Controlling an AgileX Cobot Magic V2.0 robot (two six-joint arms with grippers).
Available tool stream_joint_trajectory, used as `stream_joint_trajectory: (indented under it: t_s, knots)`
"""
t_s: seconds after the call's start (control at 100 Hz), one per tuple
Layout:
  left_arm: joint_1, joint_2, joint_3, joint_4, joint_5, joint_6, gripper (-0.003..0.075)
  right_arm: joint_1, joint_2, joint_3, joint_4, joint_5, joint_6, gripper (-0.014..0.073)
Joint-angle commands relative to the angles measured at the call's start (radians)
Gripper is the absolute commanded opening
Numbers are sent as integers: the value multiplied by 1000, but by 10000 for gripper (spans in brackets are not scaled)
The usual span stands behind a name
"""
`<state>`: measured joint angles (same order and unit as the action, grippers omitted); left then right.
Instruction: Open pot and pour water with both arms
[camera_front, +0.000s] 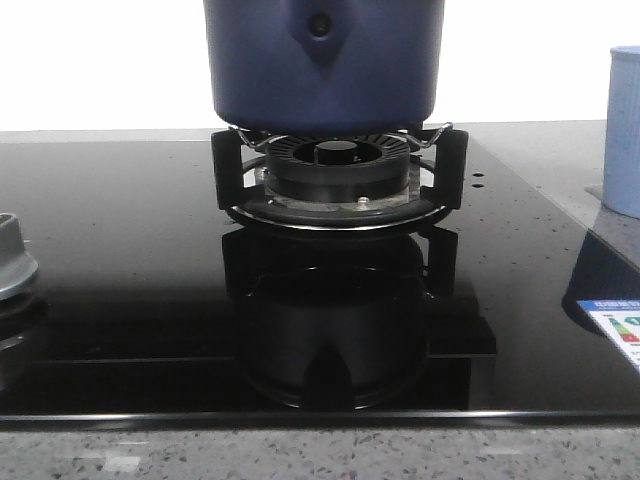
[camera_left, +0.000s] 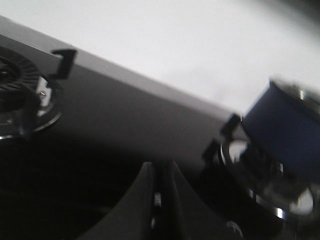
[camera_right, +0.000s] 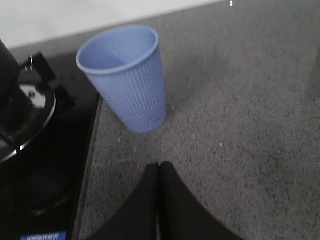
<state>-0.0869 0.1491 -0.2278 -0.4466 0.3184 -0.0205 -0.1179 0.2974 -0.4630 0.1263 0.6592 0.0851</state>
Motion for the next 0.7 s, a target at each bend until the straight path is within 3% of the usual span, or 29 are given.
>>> stream_joint_trajectory:
  t_s: [0.0, 0.12, 0.27, 0.48, 0.69]
  knots:
    - [-59, 120, -100, 3, 23, 80, -20, 14, 98, -107, 6, 103, -23, -64]
    - [-157, 272, -196, -21, 97, 125, -5, 23, 185, -190, 64, 299, -23, -67]
    - [-329, 401, -324, -294, 150, 447, -2, 23, 229, -250, 259, 431, -123, -71]
    - [-526, 542, -476, -730, 272, 971, -2, 23, 229, -262, 562, 436, -352, -71]
    - [-538, 691, -592, -1046, 489, 1258, -2, 23, 229, -262, 811, 394, -632, -71]
